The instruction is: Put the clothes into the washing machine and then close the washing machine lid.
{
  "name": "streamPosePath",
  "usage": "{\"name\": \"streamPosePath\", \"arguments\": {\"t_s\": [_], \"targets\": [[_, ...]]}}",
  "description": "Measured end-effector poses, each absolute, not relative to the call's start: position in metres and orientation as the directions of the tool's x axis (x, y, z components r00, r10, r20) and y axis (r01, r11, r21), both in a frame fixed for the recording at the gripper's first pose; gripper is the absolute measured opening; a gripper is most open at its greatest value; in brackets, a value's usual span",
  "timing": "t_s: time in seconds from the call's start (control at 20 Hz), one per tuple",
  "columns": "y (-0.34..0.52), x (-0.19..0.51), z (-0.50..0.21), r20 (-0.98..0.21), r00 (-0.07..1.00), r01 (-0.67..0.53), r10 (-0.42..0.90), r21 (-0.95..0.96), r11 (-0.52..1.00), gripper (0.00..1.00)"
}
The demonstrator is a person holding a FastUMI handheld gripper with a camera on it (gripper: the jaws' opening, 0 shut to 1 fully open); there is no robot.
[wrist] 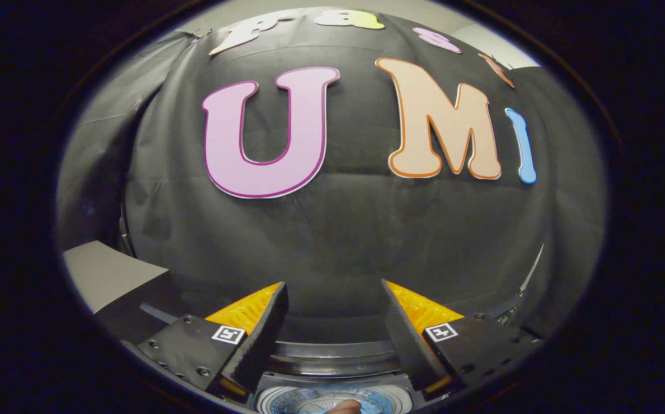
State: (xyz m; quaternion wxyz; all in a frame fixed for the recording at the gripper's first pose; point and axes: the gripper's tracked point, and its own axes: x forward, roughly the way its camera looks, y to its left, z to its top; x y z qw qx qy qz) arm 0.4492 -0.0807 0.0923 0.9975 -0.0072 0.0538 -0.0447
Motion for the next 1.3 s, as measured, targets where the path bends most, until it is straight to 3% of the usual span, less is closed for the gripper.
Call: {"name": "streamPosePath", "arguments": {"t_s": [0.75, 1.3], "targets": [[-0.075, 0.379, 0.042, -0.129, 0.986, 0.108, -0.105, 0.015, 0.994, 0.97], [-0.05, 0.309, 0.019, -0.143, 0.98, 0.117, -0.139, -0.152, 0.981, 0.98]]}}
